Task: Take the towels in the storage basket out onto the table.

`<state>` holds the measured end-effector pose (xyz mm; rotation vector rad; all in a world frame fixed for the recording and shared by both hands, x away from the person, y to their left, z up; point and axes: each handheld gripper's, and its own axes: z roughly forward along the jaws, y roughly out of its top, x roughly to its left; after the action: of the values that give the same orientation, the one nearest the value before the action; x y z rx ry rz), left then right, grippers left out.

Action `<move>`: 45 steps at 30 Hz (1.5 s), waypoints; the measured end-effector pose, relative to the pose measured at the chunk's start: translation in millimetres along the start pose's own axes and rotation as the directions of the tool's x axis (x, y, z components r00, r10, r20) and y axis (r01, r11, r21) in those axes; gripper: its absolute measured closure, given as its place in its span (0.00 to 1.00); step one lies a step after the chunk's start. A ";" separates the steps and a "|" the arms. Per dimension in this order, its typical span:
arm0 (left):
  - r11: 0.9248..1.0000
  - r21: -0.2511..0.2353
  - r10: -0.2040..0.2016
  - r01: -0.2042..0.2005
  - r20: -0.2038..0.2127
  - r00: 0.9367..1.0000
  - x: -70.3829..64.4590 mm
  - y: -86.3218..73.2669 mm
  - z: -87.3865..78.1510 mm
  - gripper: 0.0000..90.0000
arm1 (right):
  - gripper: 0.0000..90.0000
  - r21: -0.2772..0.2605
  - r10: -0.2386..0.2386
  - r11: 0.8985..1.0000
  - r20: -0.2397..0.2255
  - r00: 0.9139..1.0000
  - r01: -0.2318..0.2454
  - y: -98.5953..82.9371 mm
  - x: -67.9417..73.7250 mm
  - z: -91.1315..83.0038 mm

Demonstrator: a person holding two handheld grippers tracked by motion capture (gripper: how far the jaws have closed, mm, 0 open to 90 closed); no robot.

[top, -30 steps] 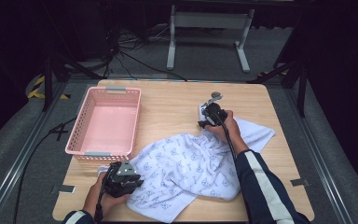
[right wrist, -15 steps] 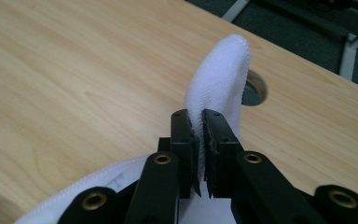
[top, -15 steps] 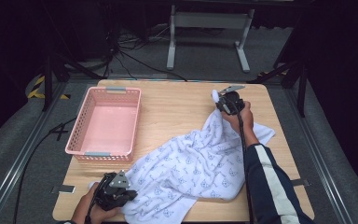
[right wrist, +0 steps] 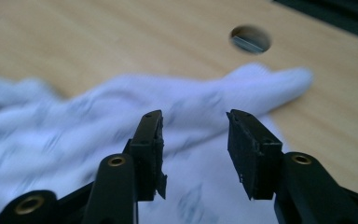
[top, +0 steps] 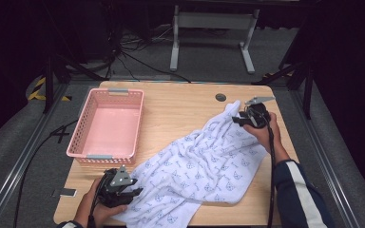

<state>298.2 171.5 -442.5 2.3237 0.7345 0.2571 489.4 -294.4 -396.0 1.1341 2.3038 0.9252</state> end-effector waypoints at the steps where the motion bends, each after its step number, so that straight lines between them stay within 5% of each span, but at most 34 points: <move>1: 1.000 0.002 0.013 -0.013 -0.014 1.000 0.7 5.1 5.1 0.66 | 0.62 0.011 -0.023 1.000 -0.008 1.000 0.023 -6.5 4.2 -4.8; 4: 1.000 -0.003 -0.002 0.002 -0.014 1.000 4.4 13.8 18.5 0.64 | 0.59 0.045 -0.028 0.999 -0.061 0.998 0.031 -36.7 18.6 -19.6; 6: 1.000 0.004 0.001 -0.001 -0.016 1.000 5.4 16.1 22.6 0.67 | 0.60 0.054 -0.042 0.998 -0.049 0.998 0.044 -50.0 25.8 -24.0; 8: 0.999 0.033 0.006 -0.007 0.043 0.999 5.9 19.1 30.6 0.70 | 0.57 0.099 -0.050 0.993 -0.084 0.995 0.058 -67.1 36.8 -26.5; 11: 0.998 0.051 0.032 -0.038 0.114 0.993 0.8 21.0 39.1 0.75 | 0.57 0.170 -0.065 0.983 -0.046 0.997 0.072 -85.2 48.1 -26.1; 15: 0.995 0.063 0.061 -0.075 0.191 0.980 -9.8 29.5 45.6 0.80 | 0.57 0.164 0.015 0.986 -0.005 1.000 -0.014 -94.1 29.5 -29.7; 18: 0.991 0.064 0.101 -0.118 0.221 0.970 -15.1 37.2 50.8 0.80 | 0.57 0.150 0.031 0.987 0.129 0.991 -0.051 -95.8 1.0 -29.6; 21: 0.992 0.071 0.087 -0.104 0.208 0.974 -11.7 43.3 52.2 0.73 | 0.59 0.126 0.082 0.986 0.191 0.978 -0.107 -91.7 -29.2 -21.3; 25: 0.995 0.009 0.092 -0.097 0.212 0.973 -7.3 48.2 47.9 0.65 | 0.60 0.134 0.025 0.988 0.356 0.934 -0.077 -79.4 -49.9 -5.7; 28: 0.995 -0.048 0.096 -0.089 0.186 0.978 -2.8 55.0 41.1 0.62 | 0.55 0.114 0.033 0.990 0.383 0.923 -0.083 -76.8 -50.1 -1.5; 29: 0.994 -0.052 0.100 -0.093 0.168 0.981 -1.9 56.1 40.4 0.61 | 0.54 0.107 0.040 0.991 0.369 0.929 -0.085 -76.7 -47.7 -4.2; 32: 0.995 -0.035 0.102 -0.098 0.149 0.984 1.8 59.2 45.9 0.64 | 0.54 0.030 0.072 0.996 0.271 0.960 -0.083 -75.3 -30.2 -26.7; 33: 0.995 -0.035 0.102 -0.098 0.149 0.984 1.8 59.2 45.9 0.64 | 0.54 0.030 0.072 0.996 0.271 0.960 -0.083 -75.3 -30.2 -26.7; 34: 0.995 -0.020 0.096 -0.095 0.130 0.987 3.8 60.3 50.0 0.64 | 0.53 0.012 0.060 0.998 0.228 0.972 -0.065 -75.5 -19.5 -35.3; 35: 0.997 -0.006 0.080 -0.080 0.130 0.988 7.6 62.4 58.8 0.64 | 0.52 -0.018 0.015 1.000 0.136 0.991 -0.012 -79.6 11.1 -52.9; 36: 0.997 0.006 0.076 -0.077 0.129 0.989 8.0 63.5 62.7 0.63 | 0.51 -0.022 -0.007 1.000 0.100 0.995 0.009 -82.1 23.4 -57.4; 37: 0.997 0.006 0.076 -0.077 0.129 0.989 8.0 63.5 62.7 0.63 | 0.51 -0.022 -0.007 1.000 0.100 0.995 0.009 -82.1 23.4 -57.4; 39: 0.995 0.021 0.094 -0.098 0.119 0.988 7.5 67.7 70.7 0.63 | 0.49 -0.019 -0.104 0.994 0.035 0.994 0.104 -92.2 62.2 -68.6; 41: 0.993 0.028 0.106 -0.110 0.123 0.987 6.3 71.6 75.9 0.63 | 0.47 -0.017 -0.143 0.990 -0.045 0.989 0.143 -105.0 93.4 -73.8; 44: 0.994 0.031 0.099 -0.103 0.115 0.988 5.8 80.5 85.4 0.60 | 0.46 0.010 -0.206 0.978 -0.087 0.975 0.208 -122.7 126.4 -75.7; 45: 0.993 0.038 0.110 -0.115 0.111 0.988 5.7 82.4 87.1 0.60 | 0.46 0.013 -0.203 0.979 -0.081 0.976 0.204 -127.4 132.8 -76.7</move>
<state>370.8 76.5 -453.6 2.4039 0.5620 0.1639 296.7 -273.7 -442.7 0.8627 2.4443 0.8839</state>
